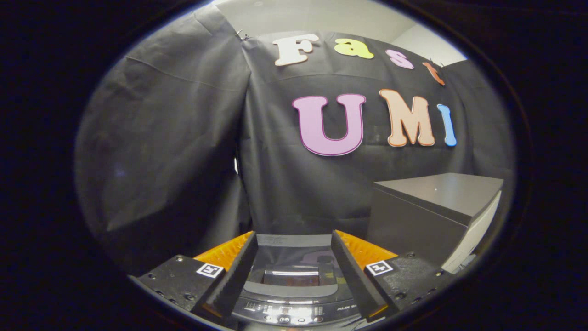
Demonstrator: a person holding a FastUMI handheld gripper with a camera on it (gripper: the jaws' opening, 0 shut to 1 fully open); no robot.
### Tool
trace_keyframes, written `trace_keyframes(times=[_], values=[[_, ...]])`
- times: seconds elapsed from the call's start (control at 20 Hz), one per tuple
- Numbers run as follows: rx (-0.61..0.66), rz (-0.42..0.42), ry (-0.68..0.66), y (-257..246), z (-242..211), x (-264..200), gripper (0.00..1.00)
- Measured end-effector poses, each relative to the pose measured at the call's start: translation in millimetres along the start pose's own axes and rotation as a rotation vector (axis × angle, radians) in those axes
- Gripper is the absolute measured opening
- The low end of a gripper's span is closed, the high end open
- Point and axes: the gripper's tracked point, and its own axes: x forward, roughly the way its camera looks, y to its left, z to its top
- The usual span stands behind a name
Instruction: Put the clothes into the washing machine and then close the washing machine lid.
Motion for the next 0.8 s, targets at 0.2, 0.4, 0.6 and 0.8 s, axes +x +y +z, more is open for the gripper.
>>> trace_keyframes(times=[0.2,0.4,0.6,0.8], values=[[-0.009,0.011,-0.015,3,14,-32,0.97],[0.011,0.032,-0.052,2,34,-68,0.97],[0.03,0.042,-0.098,-9,55,-101,0.97],[0.088,0.042,-0.112,-28,67,-134,0.96]])
